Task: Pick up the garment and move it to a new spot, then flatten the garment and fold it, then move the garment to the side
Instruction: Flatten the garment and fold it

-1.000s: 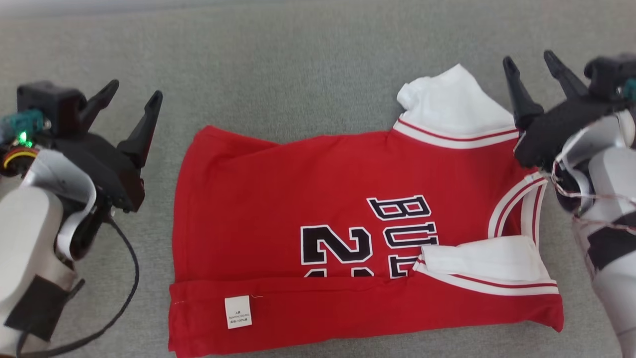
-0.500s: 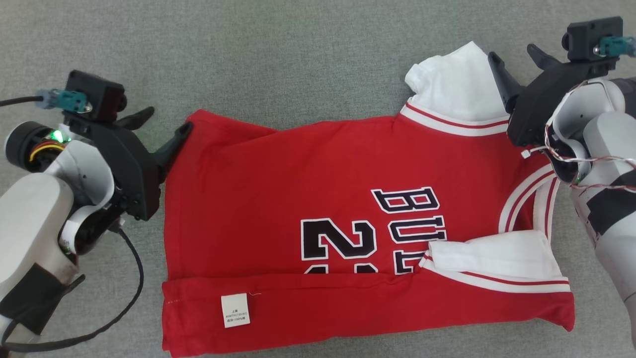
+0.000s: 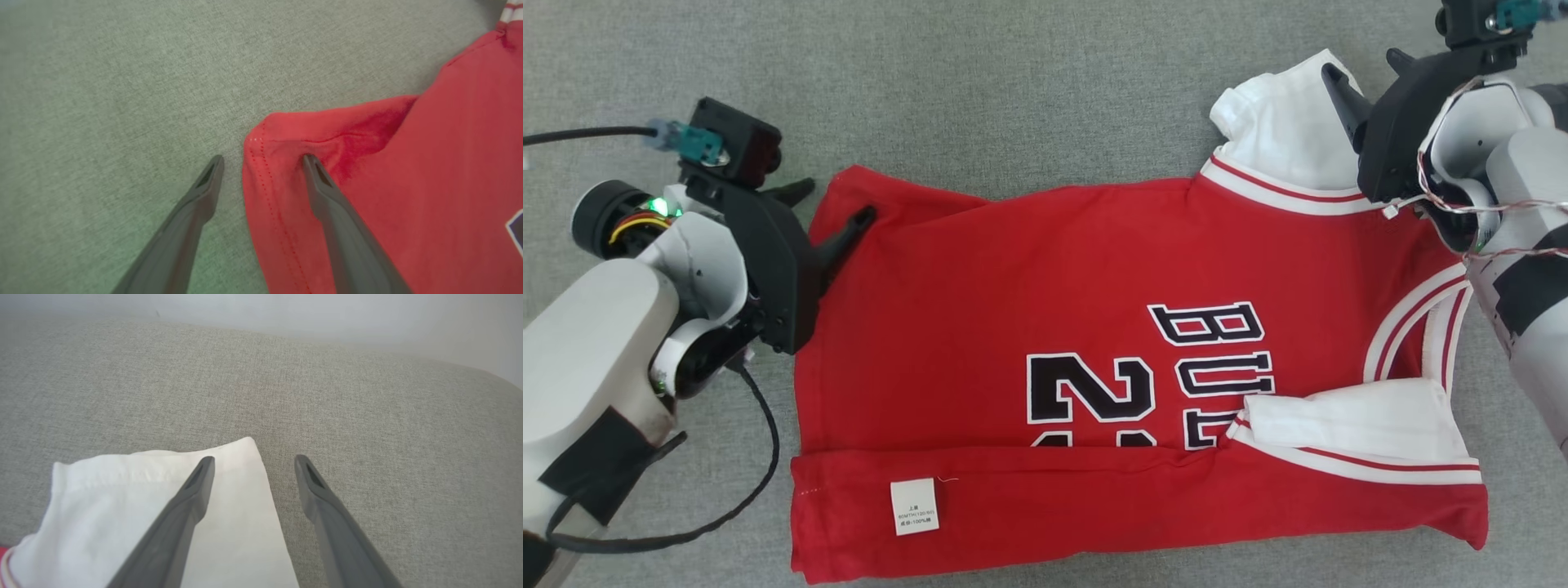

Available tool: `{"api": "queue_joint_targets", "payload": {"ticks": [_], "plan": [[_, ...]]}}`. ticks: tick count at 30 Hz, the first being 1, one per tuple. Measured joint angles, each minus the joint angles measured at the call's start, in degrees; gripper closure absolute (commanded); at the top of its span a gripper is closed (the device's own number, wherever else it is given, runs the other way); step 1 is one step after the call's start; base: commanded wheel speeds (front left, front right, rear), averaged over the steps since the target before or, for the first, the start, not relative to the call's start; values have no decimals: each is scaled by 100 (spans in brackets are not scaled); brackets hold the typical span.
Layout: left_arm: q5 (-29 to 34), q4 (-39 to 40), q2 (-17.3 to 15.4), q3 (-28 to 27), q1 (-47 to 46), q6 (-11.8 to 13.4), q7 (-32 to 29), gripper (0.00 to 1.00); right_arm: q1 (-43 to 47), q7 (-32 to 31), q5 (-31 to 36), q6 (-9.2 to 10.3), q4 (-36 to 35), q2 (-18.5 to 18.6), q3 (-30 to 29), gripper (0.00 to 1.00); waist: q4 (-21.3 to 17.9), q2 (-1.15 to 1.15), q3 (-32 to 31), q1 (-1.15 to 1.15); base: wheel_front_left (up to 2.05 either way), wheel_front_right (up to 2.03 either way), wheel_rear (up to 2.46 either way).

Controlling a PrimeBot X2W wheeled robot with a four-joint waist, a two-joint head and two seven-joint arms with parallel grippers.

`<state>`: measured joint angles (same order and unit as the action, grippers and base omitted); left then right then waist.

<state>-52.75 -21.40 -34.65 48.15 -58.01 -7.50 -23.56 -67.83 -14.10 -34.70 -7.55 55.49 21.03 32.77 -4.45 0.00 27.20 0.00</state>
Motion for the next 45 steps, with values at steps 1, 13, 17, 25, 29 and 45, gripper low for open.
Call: {"api": "queue_joint_targets", "payload": {"ticks": [1,13,17,25,29,45], "plan": [[-3,-23,14,62,-35,0,-23,0,-50,-55,-12,0,54,-2,51,0,6,0,14,0,0,0,0],[-297,-158,57,337,-287,1,-170,27,-514,-528,-85,0,646,-104,436,0,41,0,138,-1,0,0,0],[-385,-115,59,459,-402,1,-233,100,-716,-480,-93,0,935,-219,433,0,112,0,232,-1,0,0,0],[-474,23,105,467,-451,1,58,100,-950,-470,-54,-1,1326,-278,494,0,211,0,303,-1,0,0,0],[-388,129,59,504,-450,1,171,100,-1019,-505,-54,0,1417,-323,532,100,232,0,338,-1,0,0,0],[-282,86,81,235,341,601,1515,100,-570,1106,-218,-1,1005,-116,650,100,67,0,-230,0,0,0,0]]}}
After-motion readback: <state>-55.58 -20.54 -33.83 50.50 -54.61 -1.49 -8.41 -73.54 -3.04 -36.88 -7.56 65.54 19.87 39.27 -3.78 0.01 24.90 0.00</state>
